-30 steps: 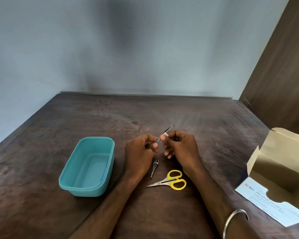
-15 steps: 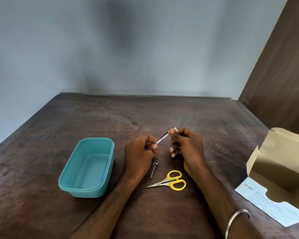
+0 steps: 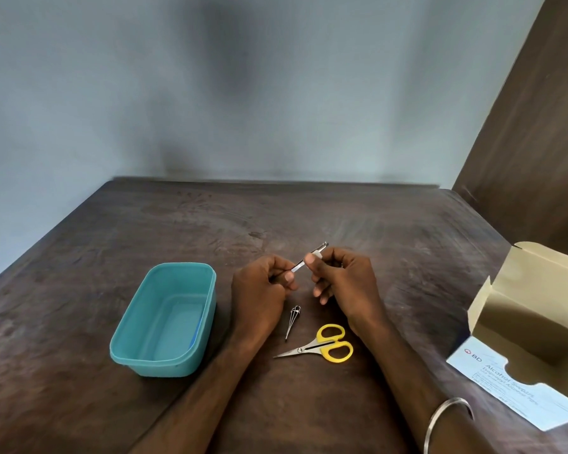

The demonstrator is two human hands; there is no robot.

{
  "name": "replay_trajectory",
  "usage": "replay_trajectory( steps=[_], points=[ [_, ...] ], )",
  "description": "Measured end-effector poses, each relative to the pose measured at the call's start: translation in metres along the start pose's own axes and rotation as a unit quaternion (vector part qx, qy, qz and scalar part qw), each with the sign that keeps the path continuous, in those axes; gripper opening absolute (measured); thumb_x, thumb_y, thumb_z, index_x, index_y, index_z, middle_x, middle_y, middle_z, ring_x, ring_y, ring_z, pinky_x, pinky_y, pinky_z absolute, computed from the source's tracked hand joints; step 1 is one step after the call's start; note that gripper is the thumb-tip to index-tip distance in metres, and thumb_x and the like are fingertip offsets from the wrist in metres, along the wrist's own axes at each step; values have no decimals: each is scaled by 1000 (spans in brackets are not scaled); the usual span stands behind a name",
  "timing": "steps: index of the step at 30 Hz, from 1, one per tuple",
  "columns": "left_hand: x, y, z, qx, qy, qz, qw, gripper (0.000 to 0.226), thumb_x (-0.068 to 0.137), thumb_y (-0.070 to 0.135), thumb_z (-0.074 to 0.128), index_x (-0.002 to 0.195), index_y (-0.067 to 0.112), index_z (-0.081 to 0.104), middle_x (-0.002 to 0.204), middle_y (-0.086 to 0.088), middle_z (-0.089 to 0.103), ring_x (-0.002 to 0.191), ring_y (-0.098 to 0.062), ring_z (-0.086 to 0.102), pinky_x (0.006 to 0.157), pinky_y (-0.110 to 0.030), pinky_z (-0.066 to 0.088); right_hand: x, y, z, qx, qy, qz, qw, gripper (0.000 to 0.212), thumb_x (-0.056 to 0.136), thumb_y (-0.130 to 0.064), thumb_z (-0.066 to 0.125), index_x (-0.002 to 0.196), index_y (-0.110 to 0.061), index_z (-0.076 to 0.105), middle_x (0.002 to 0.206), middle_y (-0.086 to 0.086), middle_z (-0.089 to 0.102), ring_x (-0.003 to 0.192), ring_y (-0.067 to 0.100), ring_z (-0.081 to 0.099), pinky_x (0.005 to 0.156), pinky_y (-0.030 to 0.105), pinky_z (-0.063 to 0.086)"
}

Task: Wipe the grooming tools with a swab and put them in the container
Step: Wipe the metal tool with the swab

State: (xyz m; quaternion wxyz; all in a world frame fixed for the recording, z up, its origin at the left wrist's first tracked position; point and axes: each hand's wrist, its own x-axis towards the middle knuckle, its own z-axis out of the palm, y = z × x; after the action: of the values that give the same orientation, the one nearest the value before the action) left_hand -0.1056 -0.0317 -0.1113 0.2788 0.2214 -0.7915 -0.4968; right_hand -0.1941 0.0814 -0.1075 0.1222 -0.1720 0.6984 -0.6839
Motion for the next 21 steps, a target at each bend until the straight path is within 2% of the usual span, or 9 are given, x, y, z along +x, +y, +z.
replay_trajectory(
  steps=[5,10,13,17,21],
  points=[
    [0,-1,2,-15,1,-1,1000,38,86,-2,65,75,34,65,65,7,72,63,-8,69,70,-44,60,-1,1,2,-53,-23,-12,998,20,87,-21,77,69,-17,69,60,4,65,46,20,58,42,27,42],
    [-1,2,2,-16,-13,23,1000,34,85,-2,66,83,32,69,73,10,73,71,-4,70,71,-40,60,-2,1,2,-91,-44,-23,995,17,87,-23,76,76,-12,72,61,1,67,48,17,59,42,25,42],
    [-2,3,2,-8,-19,50,999,33,86,1,67,101,31,71,79,15,73,73,2,69,70,-36,60,-1,1,1,-79,-59,-18,995,15,89,-25,74,81,-12,74,64,3,69,50,17,59,44,26,42],
    [-2,4,2,-25,-7,51,998,26,90,7,66,101,30,72,81,14,75,71,3,68,66,-26,57,-2,-4,-2,-32,-79,-8,996,27,92,-35,68,82,-11,77,69,7,70,56,23,61,44,27,41],
    [0,2,2,-46,-3,41,998,25,91,6,65,103,26,73,81,10,75,61,3,63,58,-18,52,-3,-6,-4,5,-96,0,995,22,96,-19,62,82,-9,75,70,10,68,55,24,60,44,27,39]
  ],
)
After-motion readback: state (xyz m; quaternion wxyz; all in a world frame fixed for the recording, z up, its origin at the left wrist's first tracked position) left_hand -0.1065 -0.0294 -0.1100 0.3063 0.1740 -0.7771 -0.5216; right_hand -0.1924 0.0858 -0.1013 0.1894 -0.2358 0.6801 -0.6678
